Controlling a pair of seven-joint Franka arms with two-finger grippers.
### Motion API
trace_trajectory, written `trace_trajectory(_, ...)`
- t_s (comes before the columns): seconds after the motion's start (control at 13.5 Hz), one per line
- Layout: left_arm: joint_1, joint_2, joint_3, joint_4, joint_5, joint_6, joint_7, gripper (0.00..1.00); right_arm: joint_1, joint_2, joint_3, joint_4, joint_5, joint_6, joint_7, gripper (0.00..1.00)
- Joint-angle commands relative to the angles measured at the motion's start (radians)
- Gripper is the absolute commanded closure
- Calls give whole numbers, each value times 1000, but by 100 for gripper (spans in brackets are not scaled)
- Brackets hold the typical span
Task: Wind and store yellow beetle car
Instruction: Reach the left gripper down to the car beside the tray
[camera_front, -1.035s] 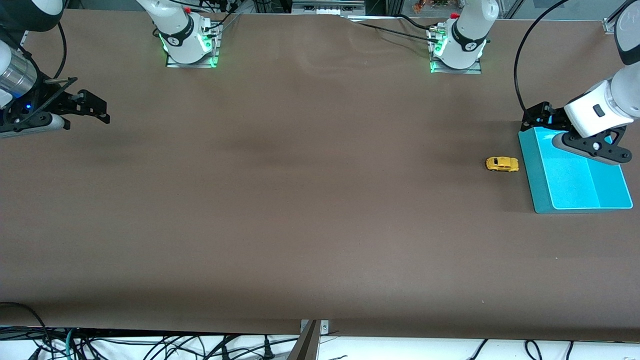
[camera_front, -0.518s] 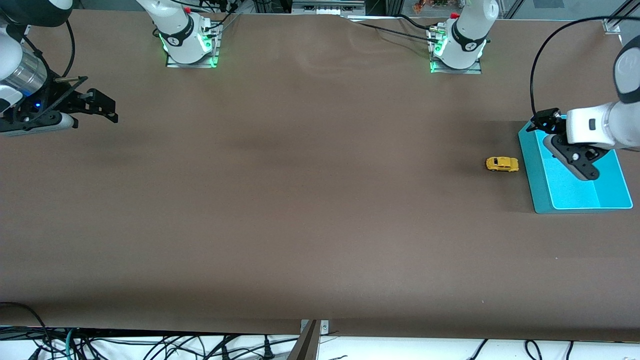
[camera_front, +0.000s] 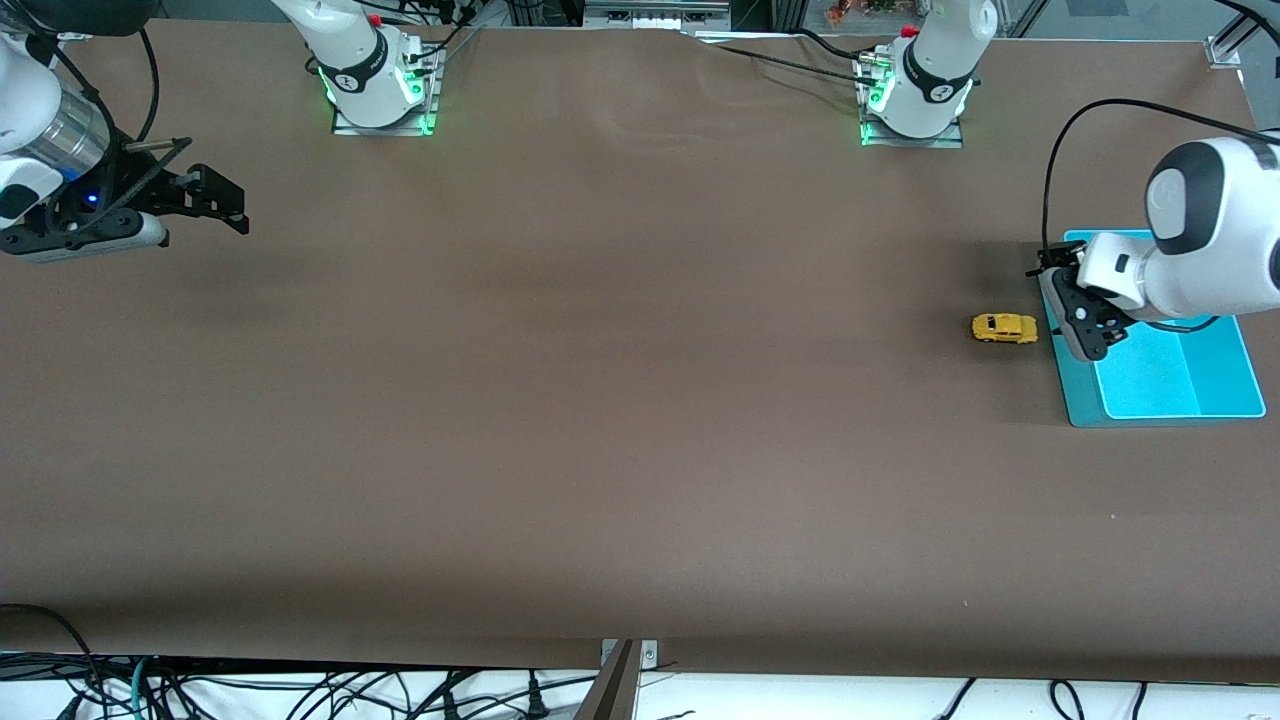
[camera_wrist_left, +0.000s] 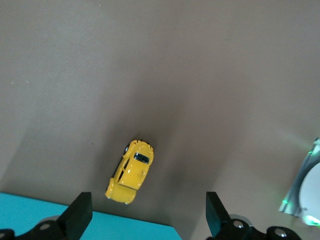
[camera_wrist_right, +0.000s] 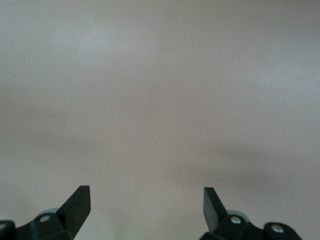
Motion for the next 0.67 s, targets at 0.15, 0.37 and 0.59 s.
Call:
trace_trajectory(0.15,58,-8,-8,-291,-10,387,259,0,46,-9,-35,9,12,-17,11,0)
trace_trajectory(0.37,49,35,-14,-300,-3,493,354,0,49,1,-32,35,3,-11,8,0)
trace_trajectory(0.59,60,95,-14,-303,1,610,487,0,84,69,-44,143,-9,-24,7,0)
